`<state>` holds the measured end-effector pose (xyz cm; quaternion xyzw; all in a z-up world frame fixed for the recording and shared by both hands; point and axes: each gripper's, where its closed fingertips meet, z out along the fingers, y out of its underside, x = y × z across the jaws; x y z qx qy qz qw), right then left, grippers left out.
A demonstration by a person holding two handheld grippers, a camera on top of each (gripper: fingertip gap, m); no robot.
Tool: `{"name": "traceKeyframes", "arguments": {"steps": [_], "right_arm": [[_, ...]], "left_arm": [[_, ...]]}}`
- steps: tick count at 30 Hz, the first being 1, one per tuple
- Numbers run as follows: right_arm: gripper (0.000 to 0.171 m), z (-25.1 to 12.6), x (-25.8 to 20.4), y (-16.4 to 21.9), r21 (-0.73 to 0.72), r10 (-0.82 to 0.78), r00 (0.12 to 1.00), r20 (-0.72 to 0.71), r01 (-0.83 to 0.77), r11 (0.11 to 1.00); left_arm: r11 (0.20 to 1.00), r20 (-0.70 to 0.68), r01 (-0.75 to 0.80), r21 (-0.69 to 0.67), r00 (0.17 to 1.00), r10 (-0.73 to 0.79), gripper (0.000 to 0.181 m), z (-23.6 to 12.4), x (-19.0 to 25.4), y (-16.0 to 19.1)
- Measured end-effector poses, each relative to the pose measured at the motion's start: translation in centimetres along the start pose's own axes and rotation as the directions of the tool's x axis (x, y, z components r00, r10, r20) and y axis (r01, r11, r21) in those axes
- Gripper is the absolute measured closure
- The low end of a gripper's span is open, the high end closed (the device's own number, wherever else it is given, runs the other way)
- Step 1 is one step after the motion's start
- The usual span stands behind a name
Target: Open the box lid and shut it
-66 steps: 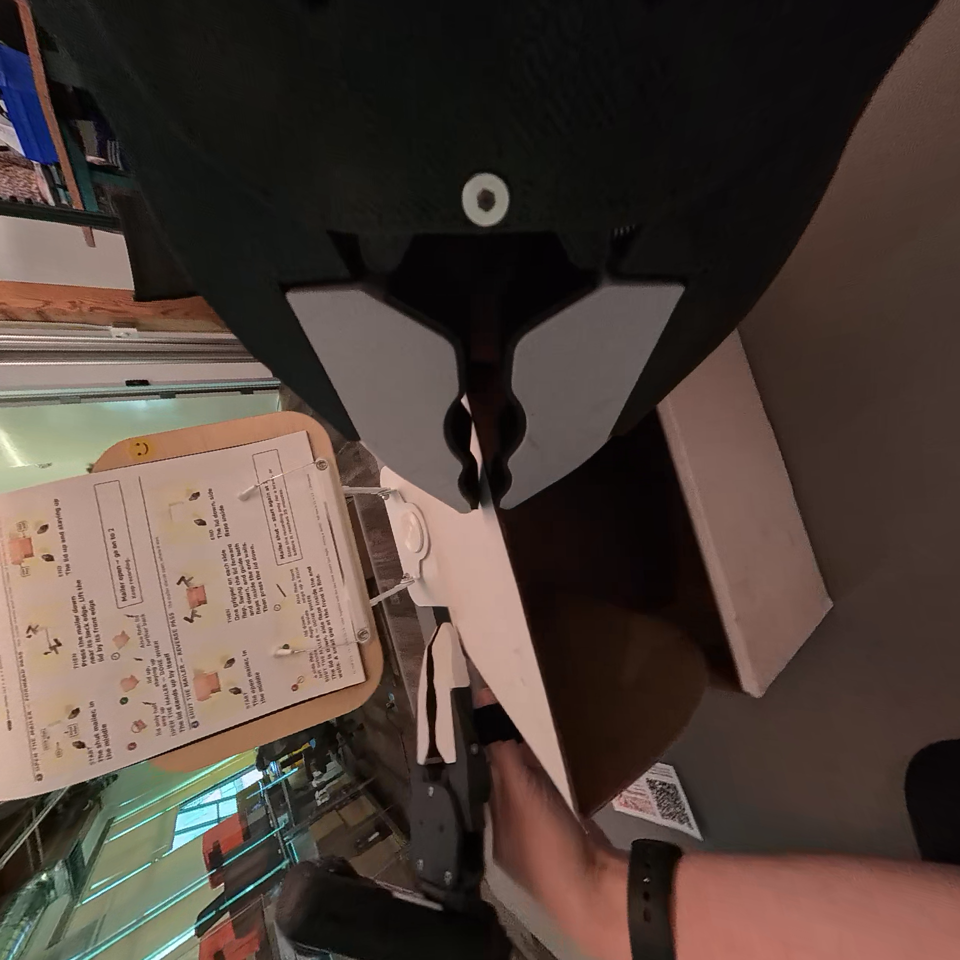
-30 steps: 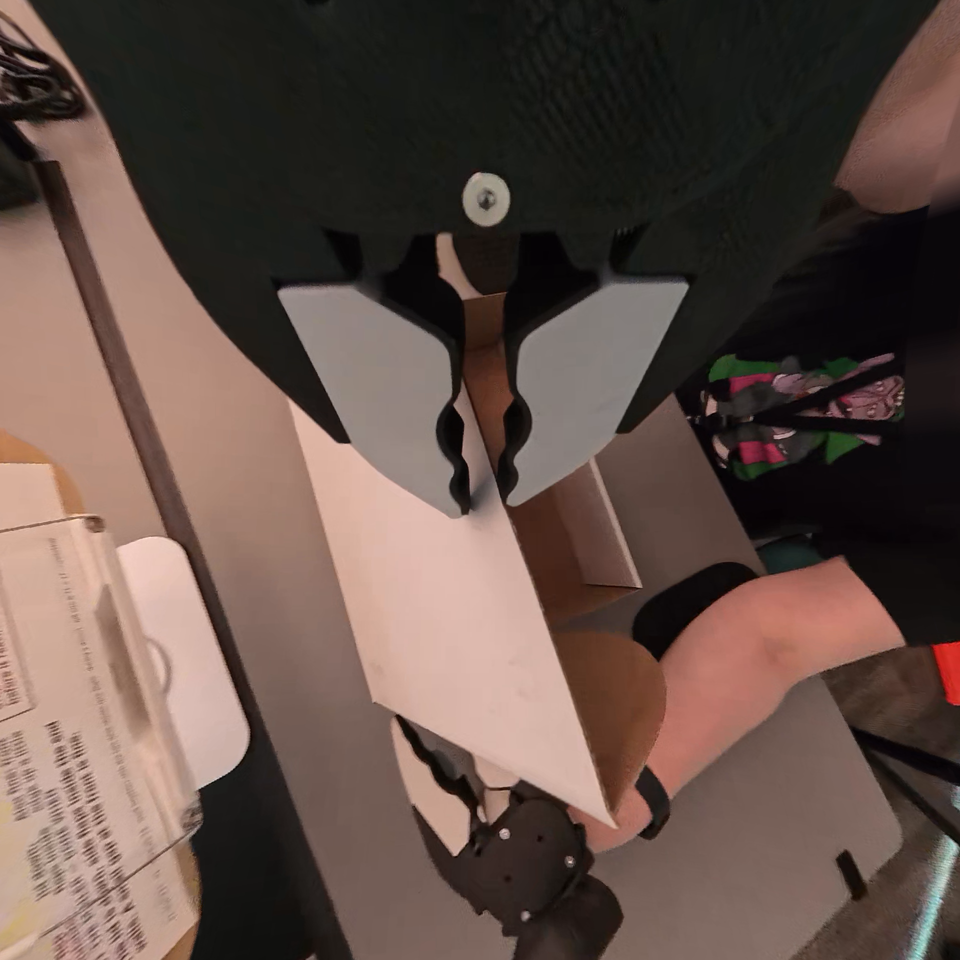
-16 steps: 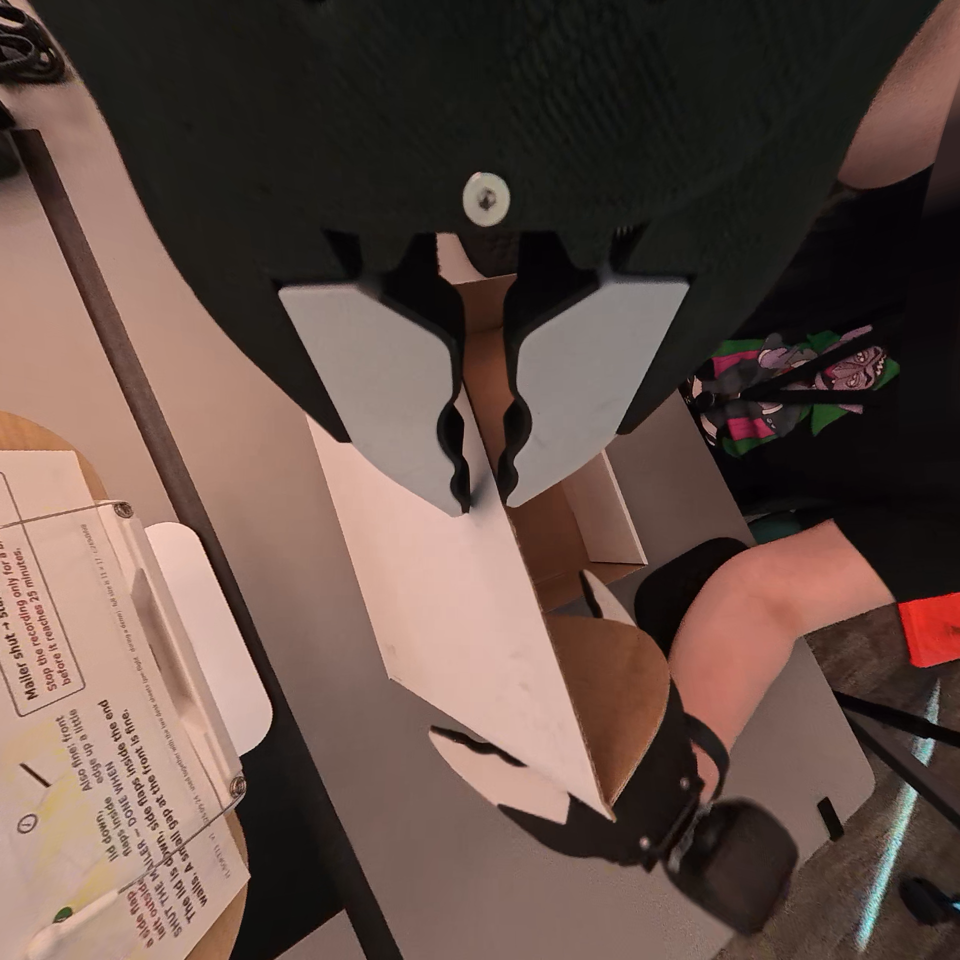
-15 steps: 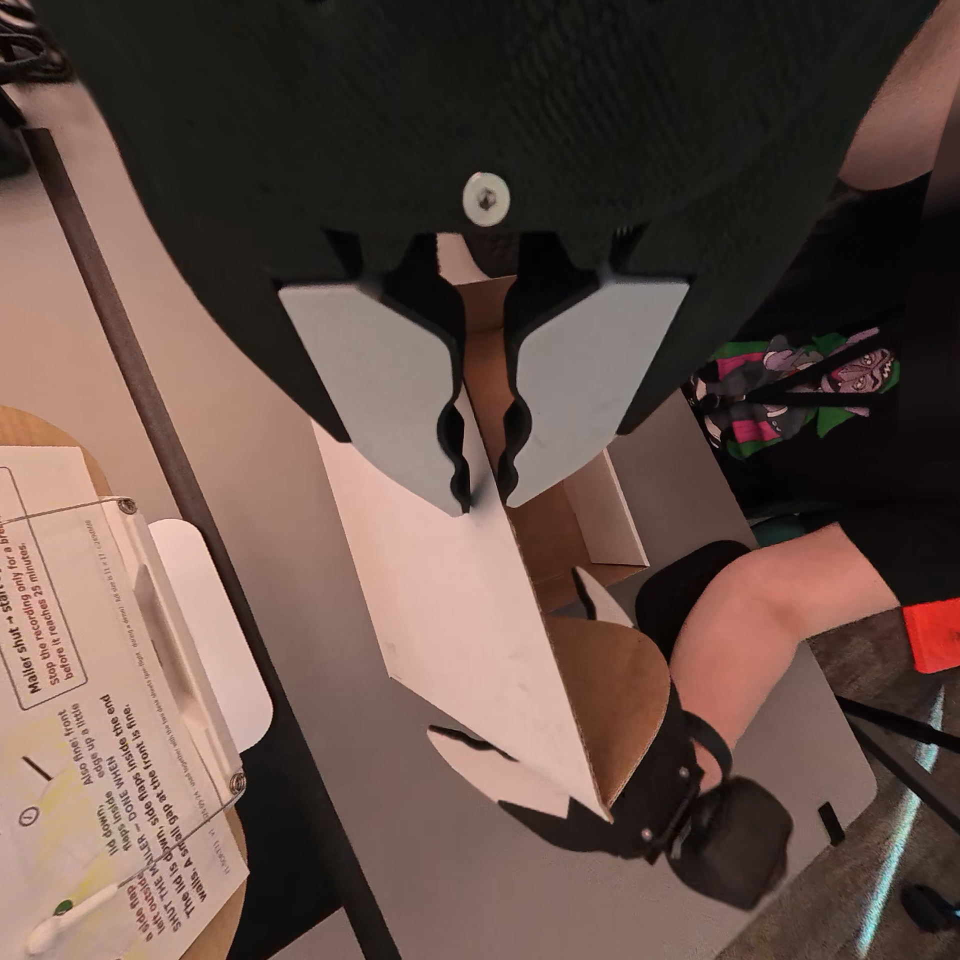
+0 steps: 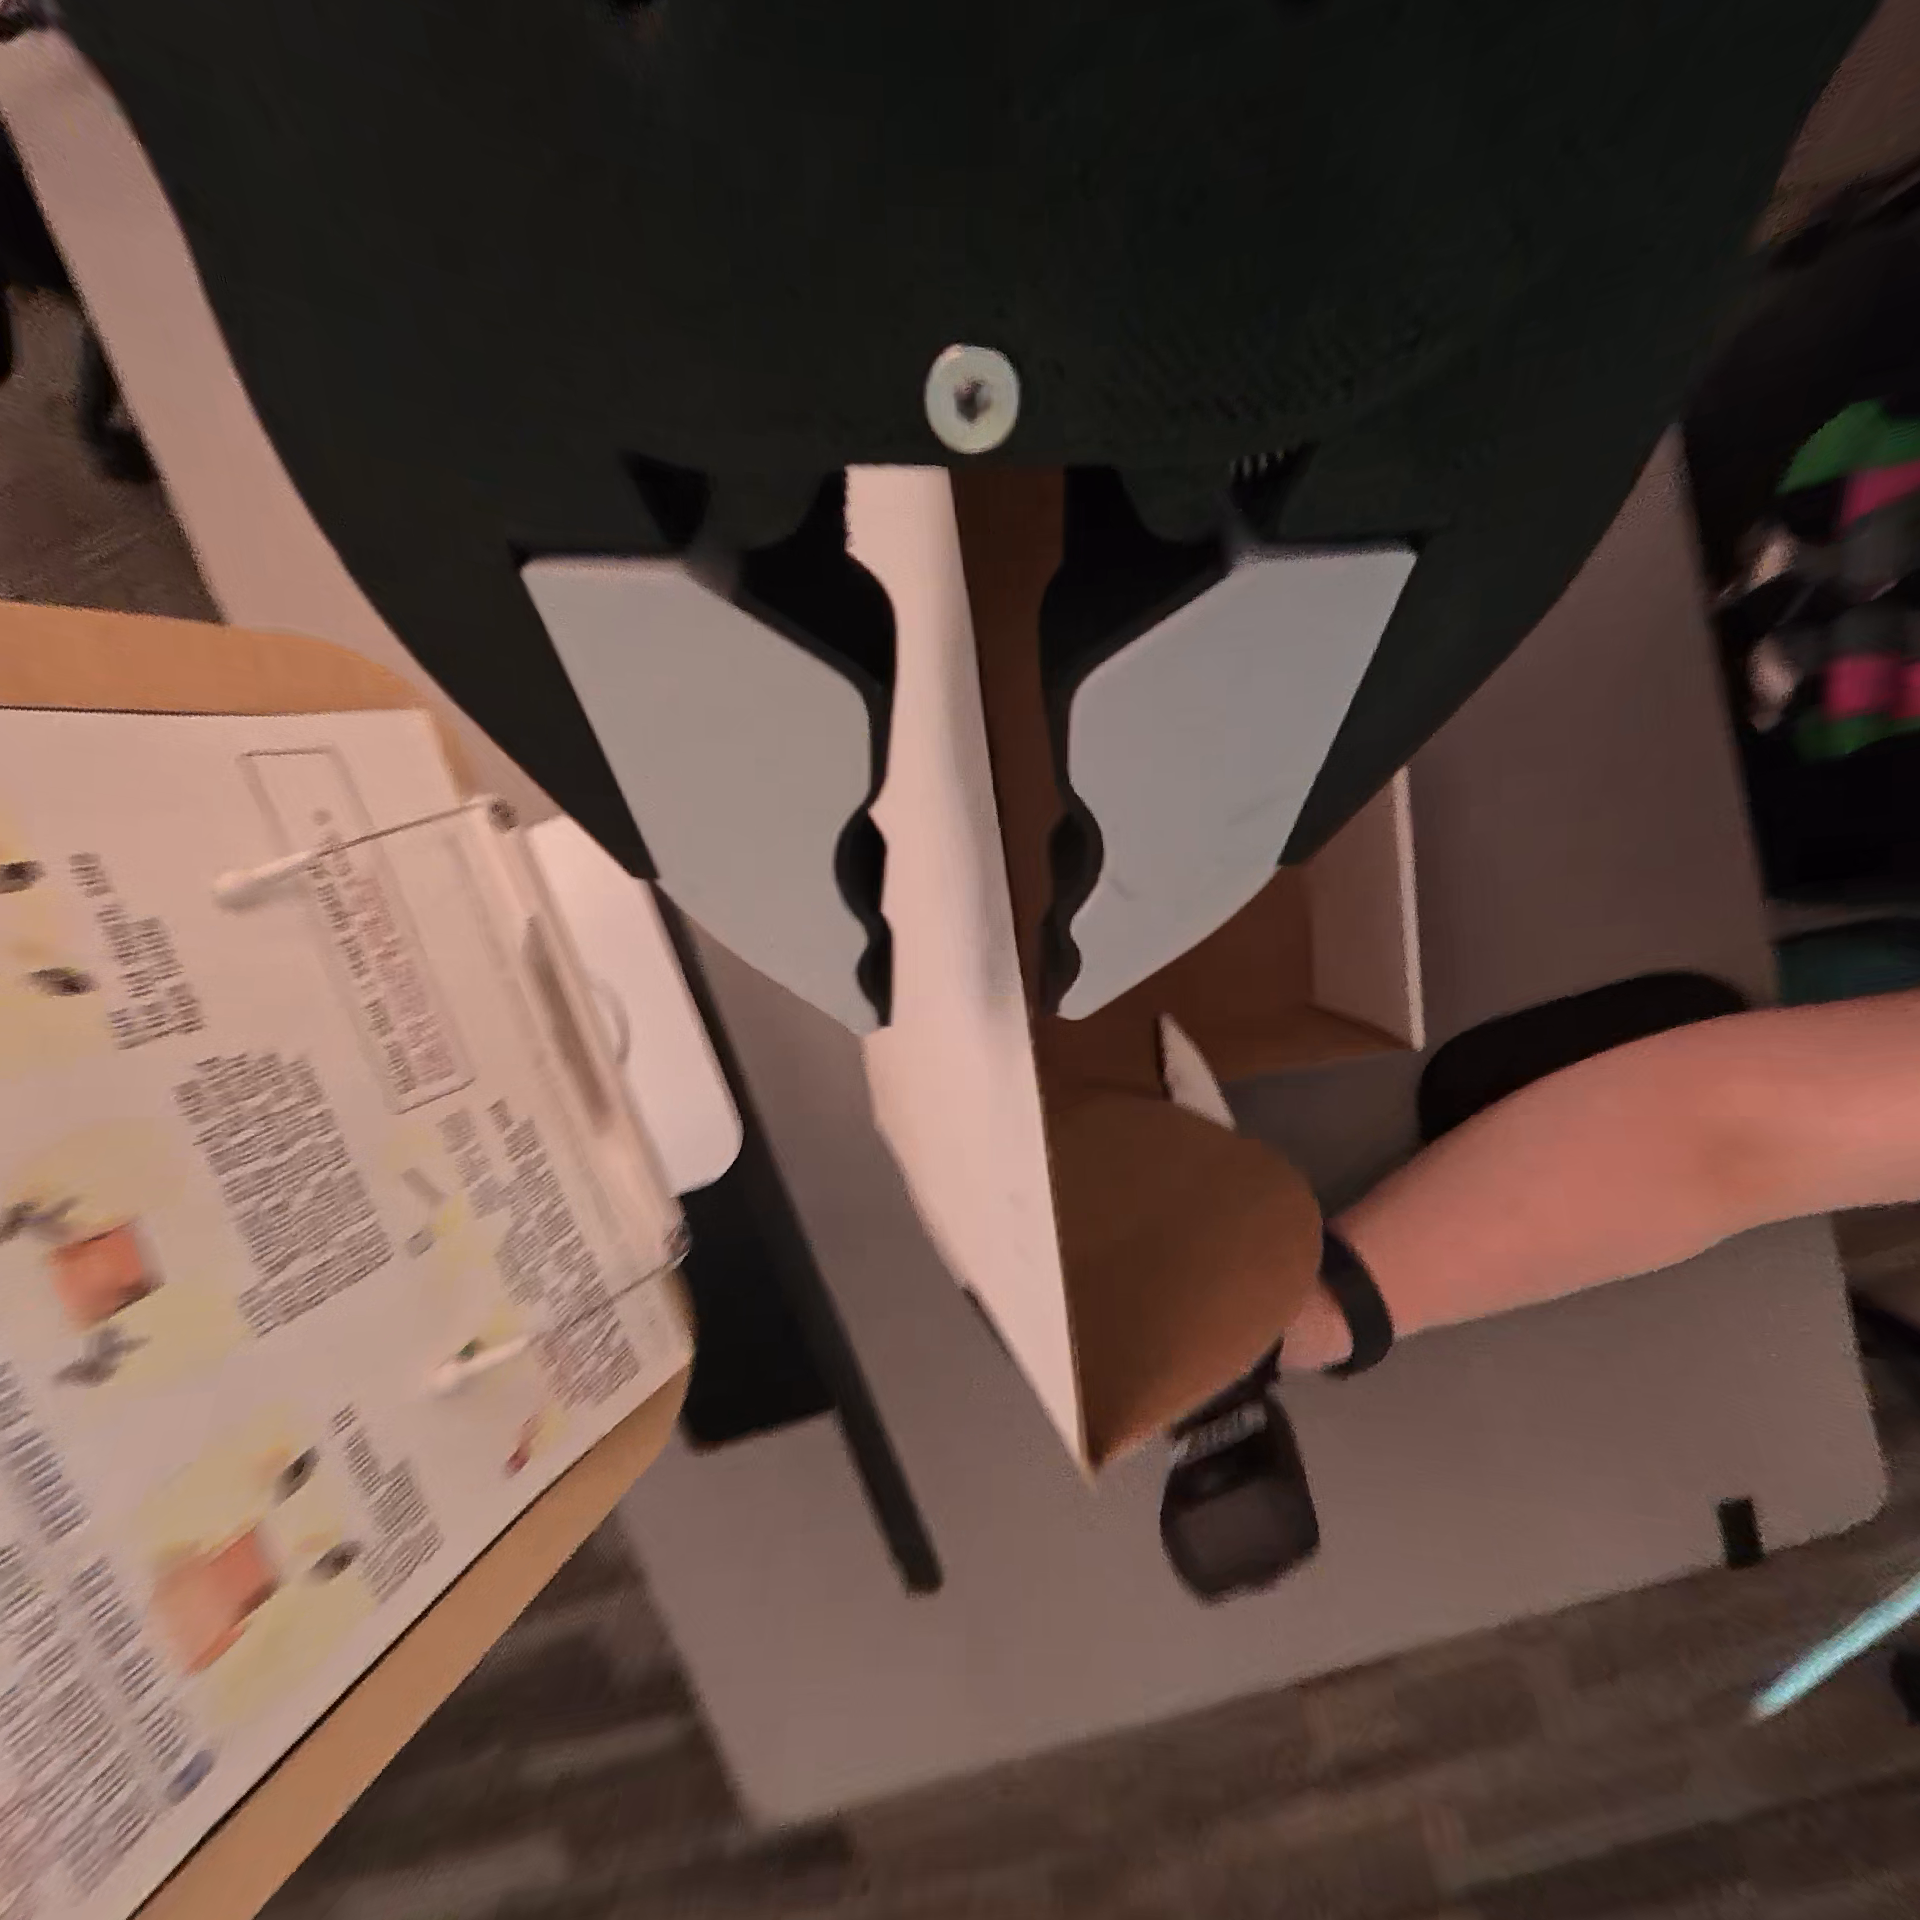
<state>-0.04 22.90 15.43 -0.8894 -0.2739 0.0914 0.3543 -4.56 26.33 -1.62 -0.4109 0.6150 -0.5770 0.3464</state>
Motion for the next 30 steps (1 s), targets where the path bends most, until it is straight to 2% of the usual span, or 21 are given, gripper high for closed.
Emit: {"name": "traceKeyframes", "arguments": {"steps": [2,3,6,9,11,13,15,18,21,23,27,30], "right_arm": [[0.126,-2.1,0.0,-1.5,0.14,-0.062,0.992,-0.11,0.077,0.987],[0.124,-3.9,-0.7,-2.2,0.235,-0.092,0.982,-0.164,0.13,0.963],[0.094,-11.0,-4.5,-2.3,0.519,-0.144,0.937,-0.32,0.3,0.8],[0.086,-17.7,-8.1,4.0,0.682,-0.122,0.888,-0.442,0.422,0.598],[0.084,-19.8,-8.2,10.3,0.718,-0.07,0.862,-0.502,0.461,0.522],[0.071,-18.9,-7.4,16.3,0.772,-0.048,0.902,-0.429,0.393,0.5],[0.057,-16.5,-5.6,20.7,0.828,0.0,0.949,-0.314,0.274,0.489],[0.049,-10.5,-2.4,24.7,0.802,0.047,0.983,-0.175,0.114,0.586],[0.047,-5.8,0.2,26.1,0.735,0.06,0.993,-0.103,0.036,0.677],[0.046,-3.9,1.0,26.2,0.719,0.047,0.998,-0.045,-0.001,0.695],[0.047,-1.6,1.3,26.4,0.712,0.014,1.0,0.014,-0.02,0.702],[0.049,-0.7,1.2,26.4,0.687,-0.02,1.0,-0.01,0.021,0.726]], "left_arm": [[1.0,0.0,-0.005,-0.007,1.0,0.005,0.07,0.0,0.1,0.0],[1.0,-0.006,-0.001,-0.004,1.0,0.001,0.07,-0.1,0.2,0.0],[1.0,-0.016,0.008,-0.002,1.0,-0.008,0.072,-0.3,0.3,-0.1],[0.999,-0.036,0.023,0.023,0.999,-0.023,0.072,-0.5,0.4,-0.5],[0.999,-0.048,0.038,0.033,0.998,-0.037,0.066,-0.7,0.4,-0.7],[0.998,-0.06,0.057,0.034,0.997,-0.054,0.06,-0.9,0.2,-0.7],[0.998,-0.086,0.056,0.035,0.995,-0.053,0.053,-1.1,0.2,-0.9],[0.999,-0.13,0.043,0.023,0.991,-0.04,0.049,-1.3,0.2,-1.2],[1.0,-0.162,0.018,-0.015,0.987,-0.02,0.046,-1.1,0.0,-1.0],[0.999,-0.187,0.004,-0.041,0.982,-0.012,0.046,-0.8,-0.1,-0.6],[0.998,-0.225,-0.014,-0.062,0.974,-0.001,0.046,-0.3,-0.3,-0.3],[0.994,-0.23,-0.046,-0.103,0.973,0.021,0.047,0.3,-0.3,0.3]]}}
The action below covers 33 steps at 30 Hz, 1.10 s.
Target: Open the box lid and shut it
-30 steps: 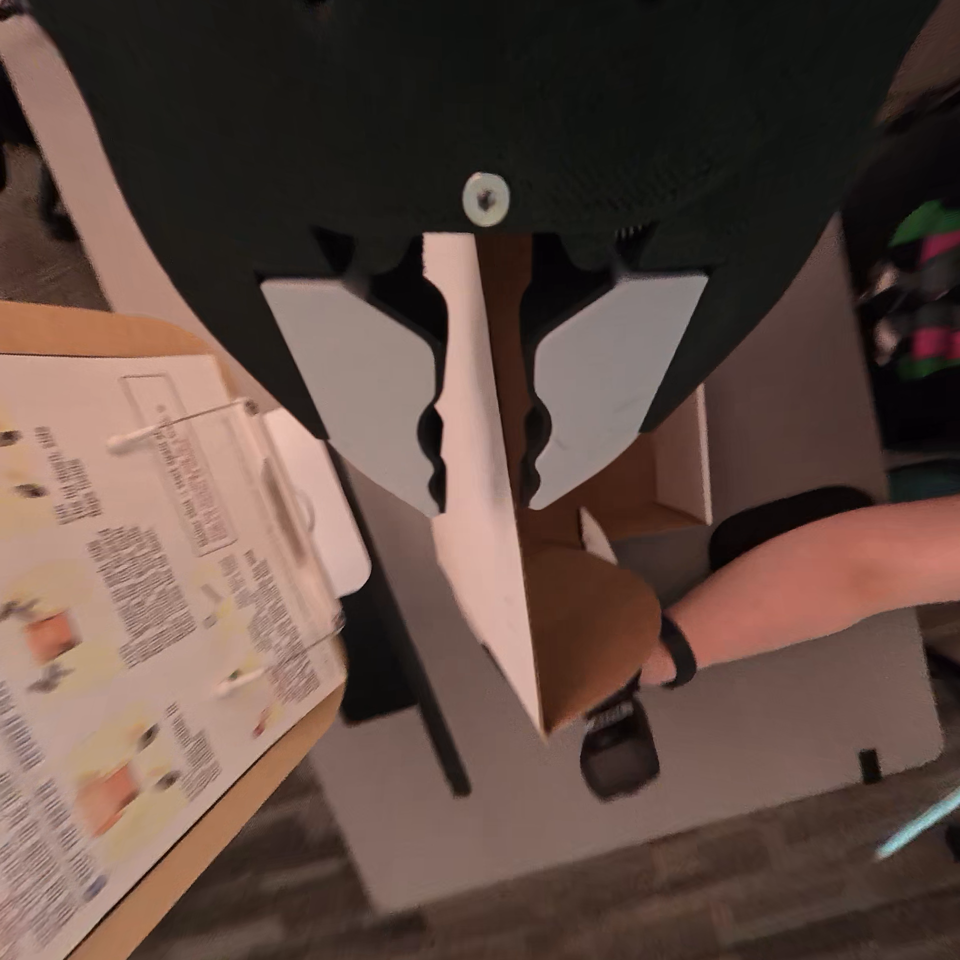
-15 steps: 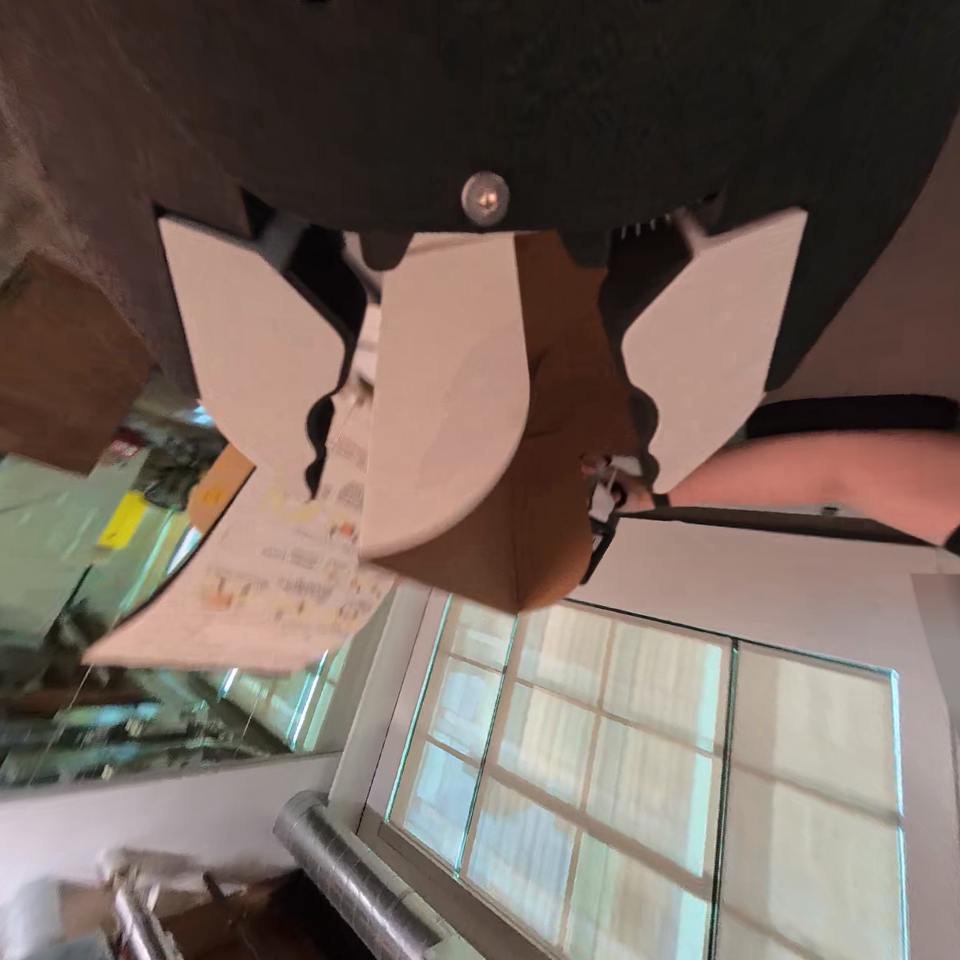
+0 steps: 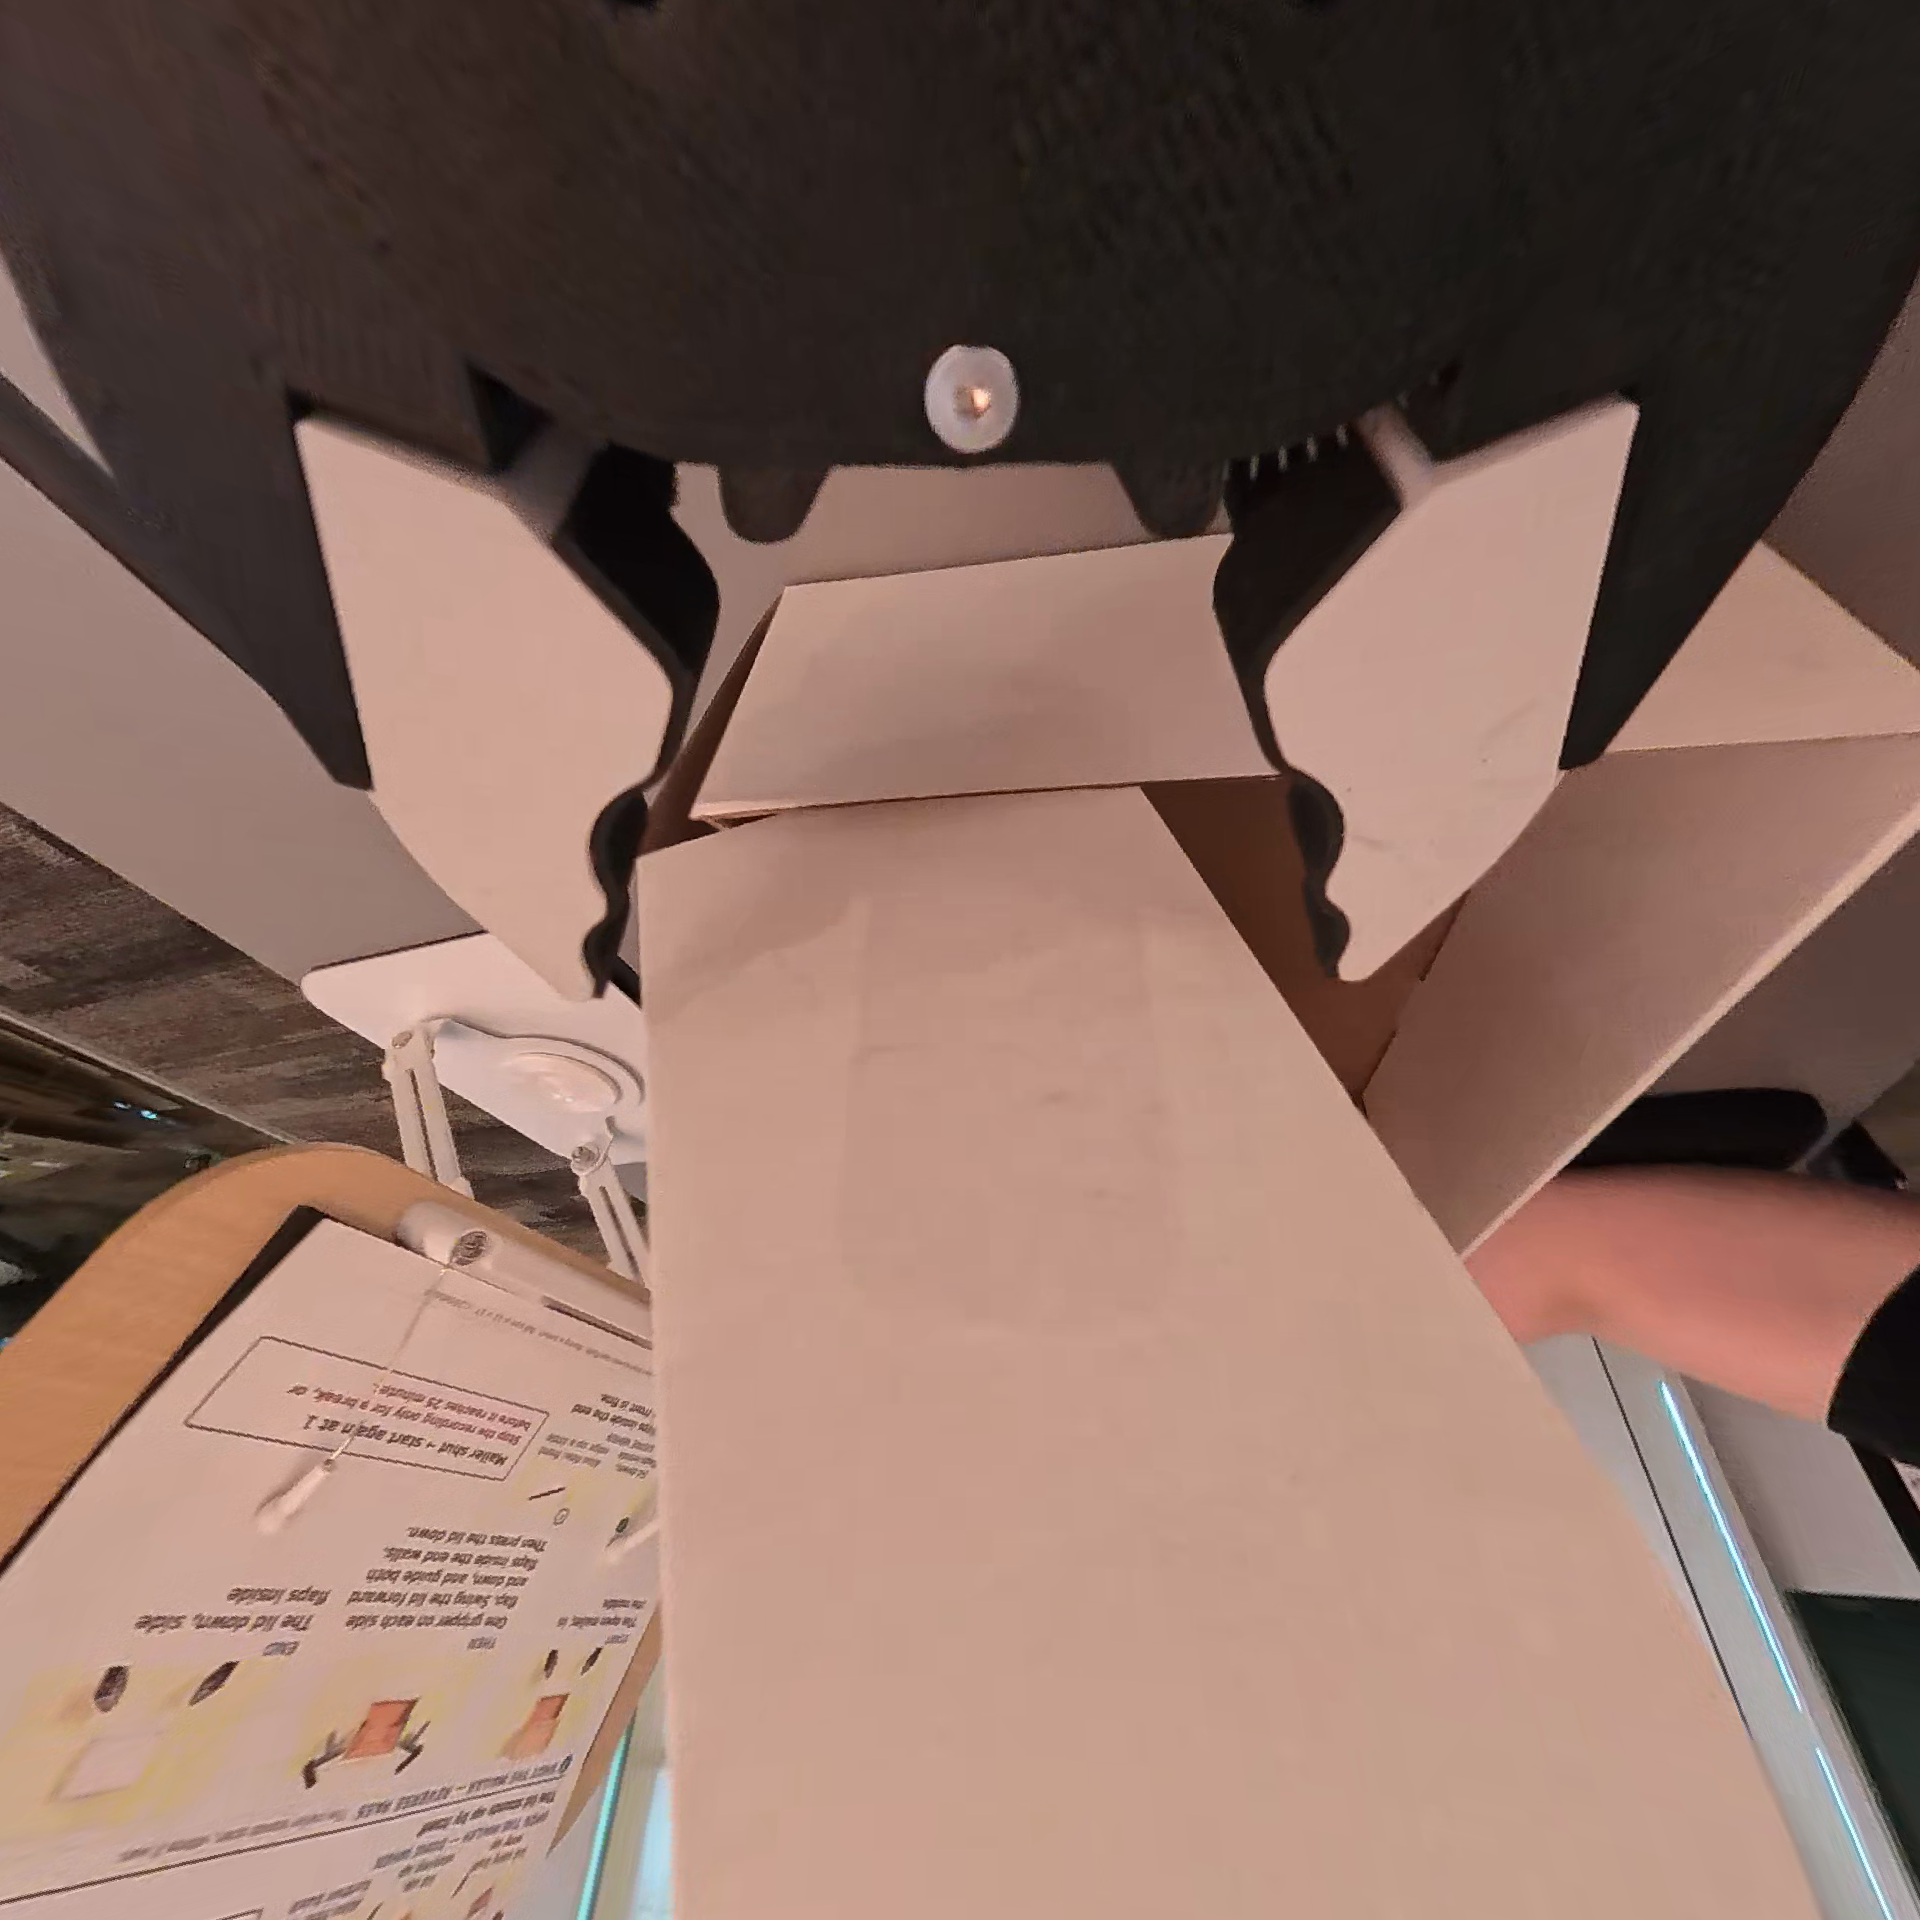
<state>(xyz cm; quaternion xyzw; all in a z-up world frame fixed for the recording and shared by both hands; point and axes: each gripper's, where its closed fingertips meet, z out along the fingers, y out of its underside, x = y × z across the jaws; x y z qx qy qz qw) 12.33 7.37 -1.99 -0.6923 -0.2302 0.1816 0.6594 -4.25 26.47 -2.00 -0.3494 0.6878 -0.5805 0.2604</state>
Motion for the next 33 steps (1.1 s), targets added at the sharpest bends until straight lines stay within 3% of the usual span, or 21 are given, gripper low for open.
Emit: {"name": "traceKeyframes", "arguments": {"steps": [4,10,17,22,26,33], "right_arm": [[0.057,0.8,0.2,0.1,0.007,-0.007,1.0,0.009,0.007,1.0],[0.065,0.6,0.5,0.0,0.032,0.036,0.999,0.019,-0.037,0.999],[0.074,0.4,1.2,-1.4,0.096,0.254,0.965,0.071,-0.26,0.961],[0.076,0.1,2.2,-2.6,0.111,0.47,0.873,0.133,-0.484,0.868],[0.077,0.5,2.7,-2.1,0.091,0.514,0.85,0.11,-0.524,0.847],[0.076,0.6,1.7,-2.0,0.082,0.436,0.89,0.132,-0.448,0.89]], "left_arm": [[0.999,0.017,-0.023,-0.047,1.0,0.023,0.049,0.9,-0.2,0.9],[1.0,0.005,0.01,-0.009,1.0,-0.01,0.05,0.8,0.0,0.4],[0.981,-0.065,0.195,0.018,0.979,-0.194,0.05,0.0,0.3,-0.7],[0.942,-0.095,0.335,0.026,0.939,-0.331,0.05,-0.3,-0.1,-1.3],[0.92,-0.109,0.392,0.027,0.916,-0.387,0.05,-0.4,-0.3,-1.1],[0.949,-0.096,0.314,0.015,0.946,-0.311,0.05,-0.8,0.8,-0.7]]}}
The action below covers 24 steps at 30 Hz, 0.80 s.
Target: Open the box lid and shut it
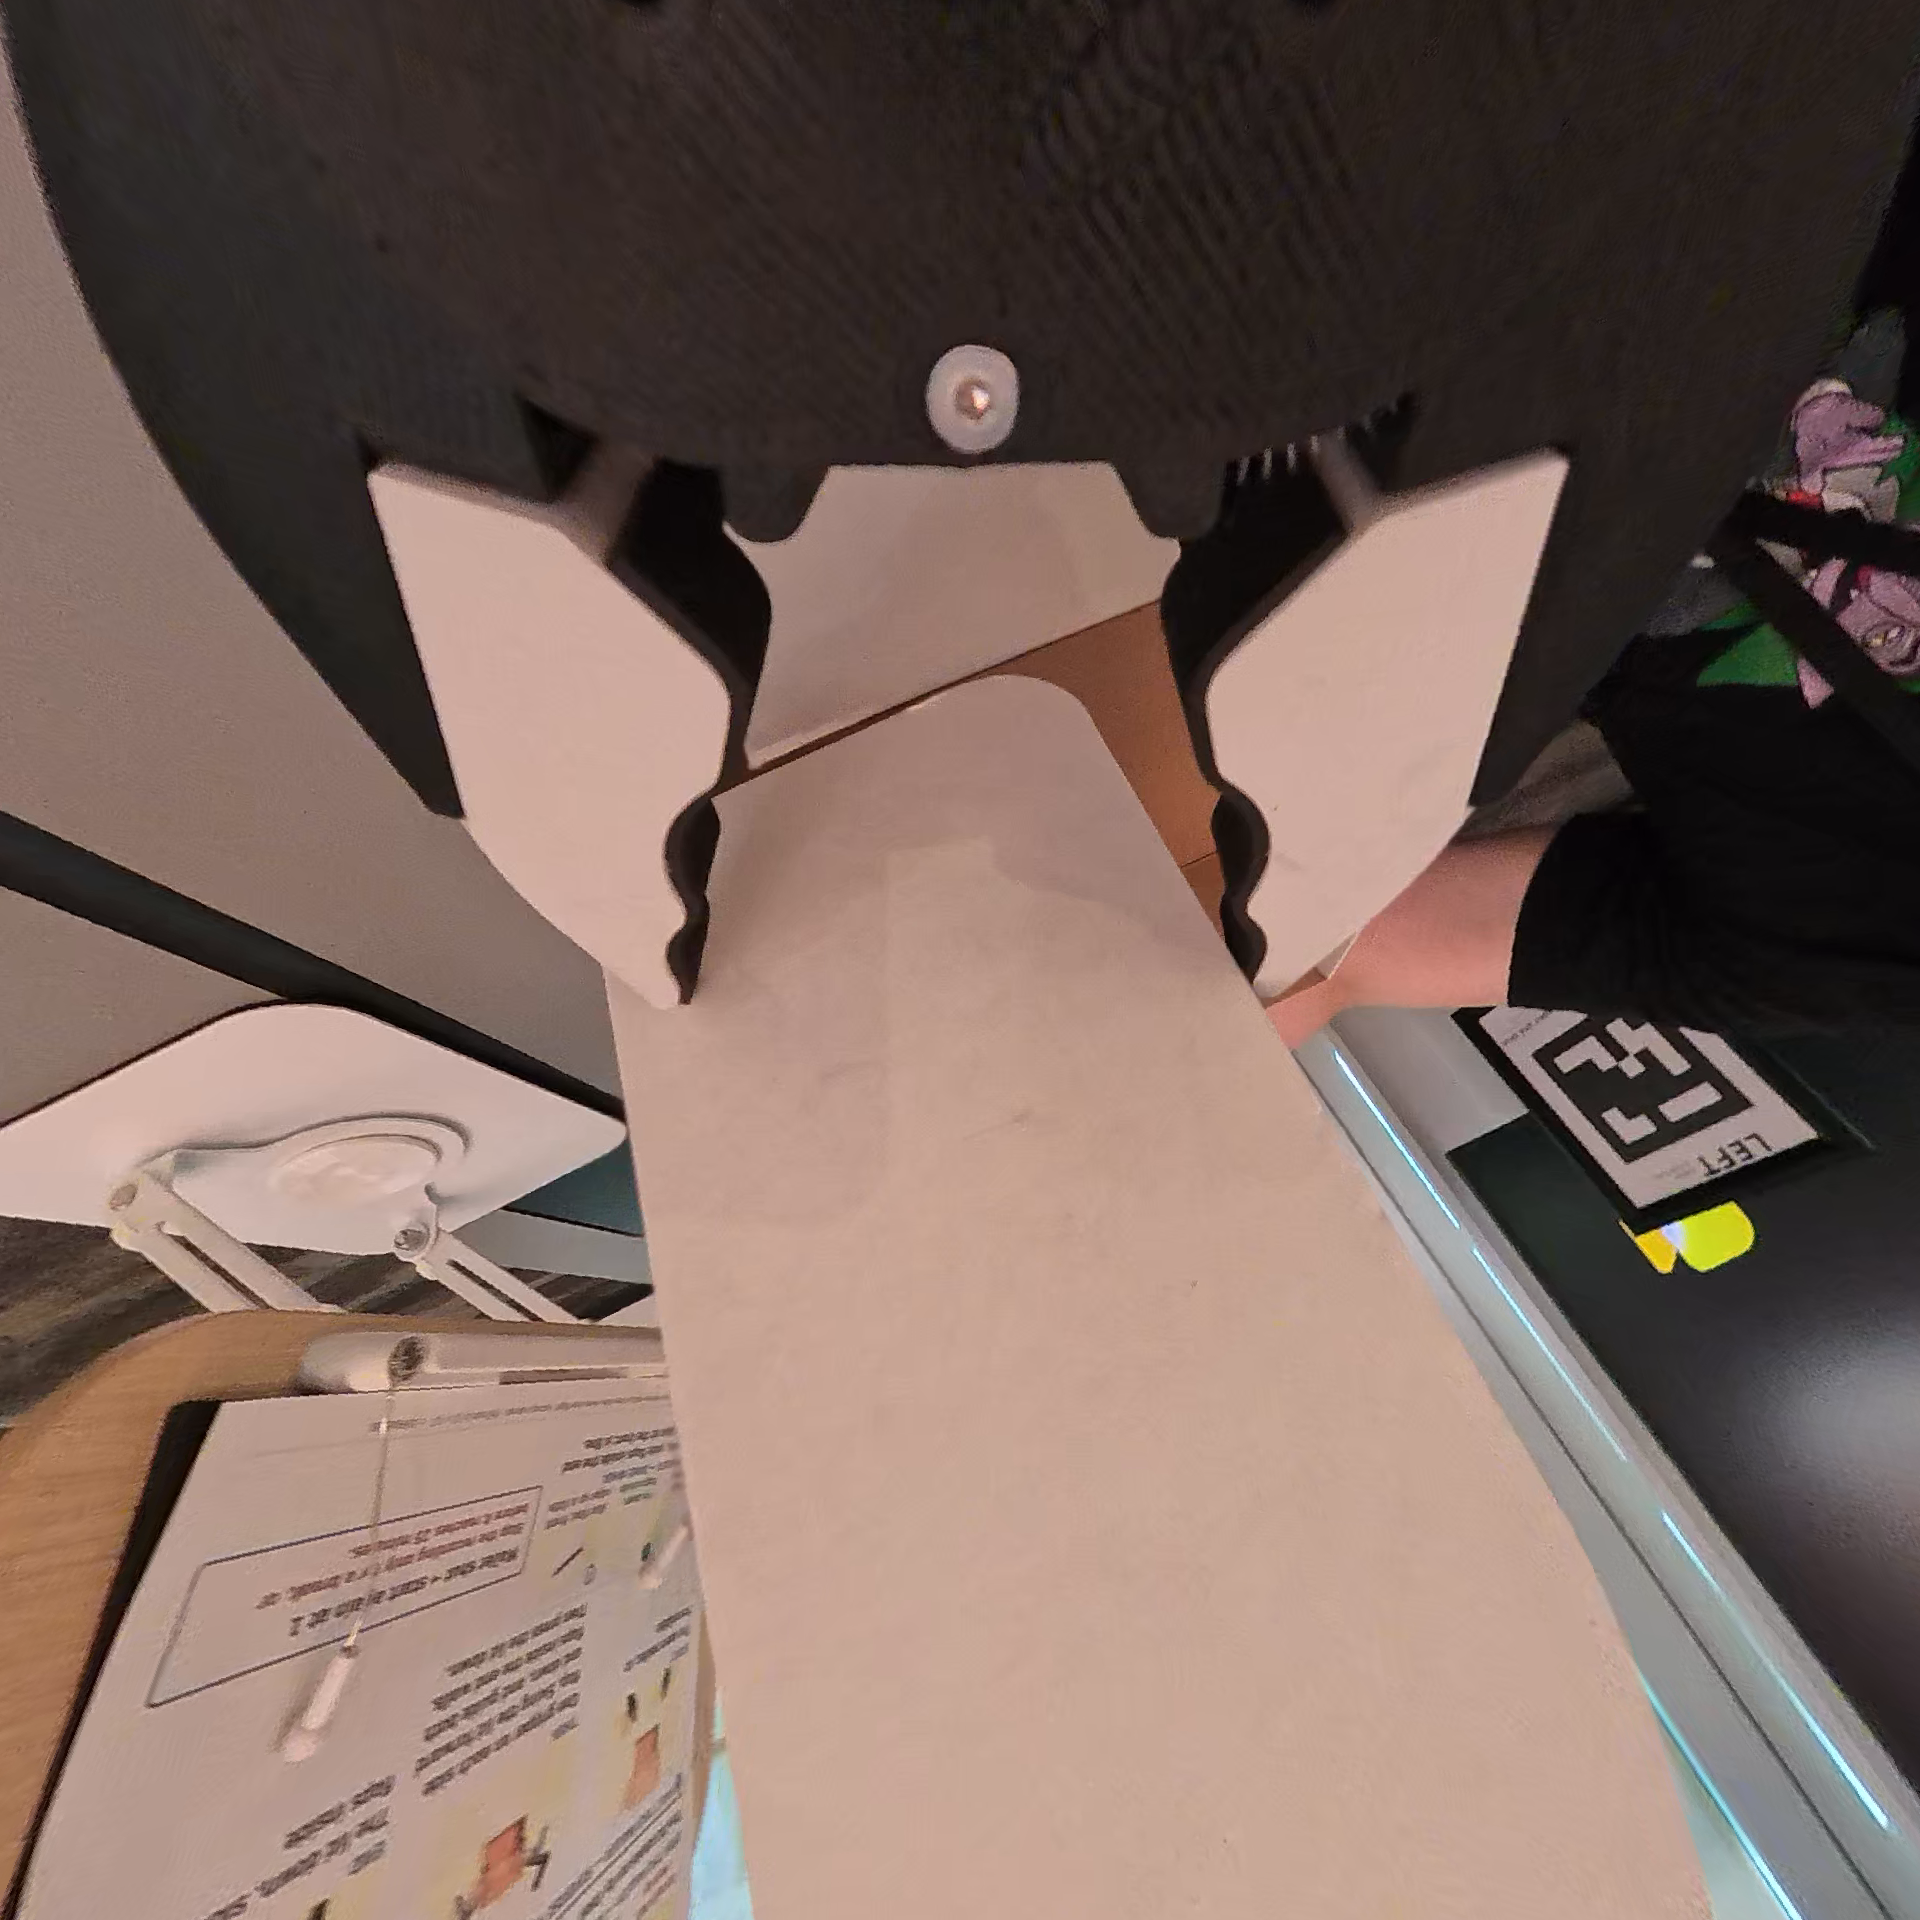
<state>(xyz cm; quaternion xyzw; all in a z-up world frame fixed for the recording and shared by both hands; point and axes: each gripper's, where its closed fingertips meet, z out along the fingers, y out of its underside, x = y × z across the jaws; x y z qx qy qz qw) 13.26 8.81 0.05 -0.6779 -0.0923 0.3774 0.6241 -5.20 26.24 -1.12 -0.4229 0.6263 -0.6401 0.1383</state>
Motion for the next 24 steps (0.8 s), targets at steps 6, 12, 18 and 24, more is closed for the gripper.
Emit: {"name": "traceKeyframes", "arguments": {"steps": [6,12,18,24], "right_arm": [[0.073,-0.4,-0.5,0.2,0.002,-0.012,1.0,0.02,0.012,1.0],[0.071,-2.3,-0.7,-0.6,0.077,-0.016,1.0,0.011,0.015,0.997],[0.072,-5.0,0.1,-1.4,0.154,-0.02,0.993,-0.115,0.038,0.987],[0.079,-7.5,-1.7,-4.0,0.263,-0.111,0.94,-0.322,0.201,0.944]], "left_arm": [[0.997,0.044,-0.059,0.046,0.997,0.057,0.058,-1.5,0.6,-0.6],[0.986,0.137,-0.074,0.146,0.989,0.054,0.059,-4.9,1.9,-1.4],[0.971,0.302,-0.146,0.188,0.95,0.085,0.06,-6.6,3.7,-2.8],[0.977,0.432,-0.171,0.123,0.896,0.103,0.062,-6.1,6.4,-1.8]]}}
